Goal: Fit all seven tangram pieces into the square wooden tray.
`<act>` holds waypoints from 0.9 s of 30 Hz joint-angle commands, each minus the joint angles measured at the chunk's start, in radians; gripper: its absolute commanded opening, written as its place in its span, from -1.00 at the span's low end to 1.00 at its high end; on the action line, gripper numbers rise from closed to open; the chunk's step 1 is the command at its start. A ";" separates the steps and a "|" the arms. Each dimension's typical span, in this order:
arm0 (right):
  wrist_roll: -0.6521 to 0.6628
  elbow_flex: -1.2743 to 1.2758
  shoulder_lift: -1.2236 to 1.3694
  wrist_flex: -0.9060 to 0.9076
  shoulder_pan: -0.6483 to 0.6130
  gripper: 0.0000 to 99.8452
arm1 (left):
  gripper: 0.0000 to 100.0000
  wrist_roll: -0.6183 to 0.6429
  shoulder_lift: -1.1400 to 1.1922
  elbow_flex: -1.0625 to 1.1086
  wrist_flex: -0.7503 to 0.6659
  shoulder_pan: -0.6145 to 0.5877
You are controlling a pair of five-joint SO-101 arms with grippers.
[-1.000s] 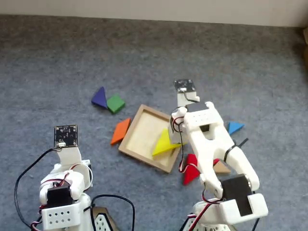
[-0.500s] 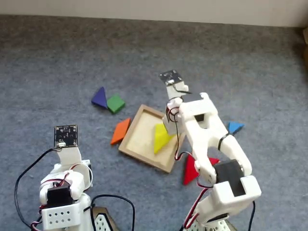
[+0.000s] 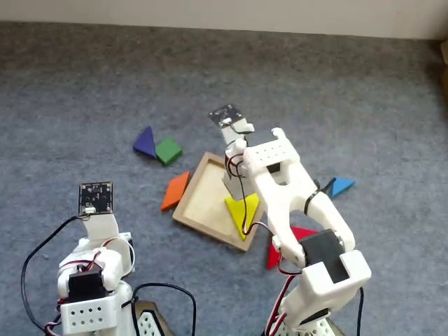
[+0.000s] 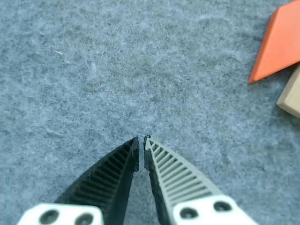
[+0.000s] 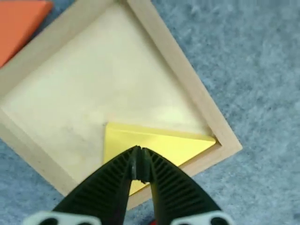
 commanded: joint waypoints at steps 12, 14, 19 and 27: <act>0.005 -0.033 -0.242 0.177 0.015 -0.98 | -0.91 0.000 -0.033 0.019 0.003 -0.007; 0.005 0.021 -0.243 0.163 0.013 -0.98 | -0.91 0.000 -0.033 0.019 0.003 -0.007; 0.005 0.220 -0.243 -0.039 0.015 -0.98 | -0.91 0.000 -0.033 0.019 0.003 -0.007; 0.005 0.463 -0.251 -0.268 0.018 -0.98 | -0.91 0.000 -0.033 0.019 0.003 -0.007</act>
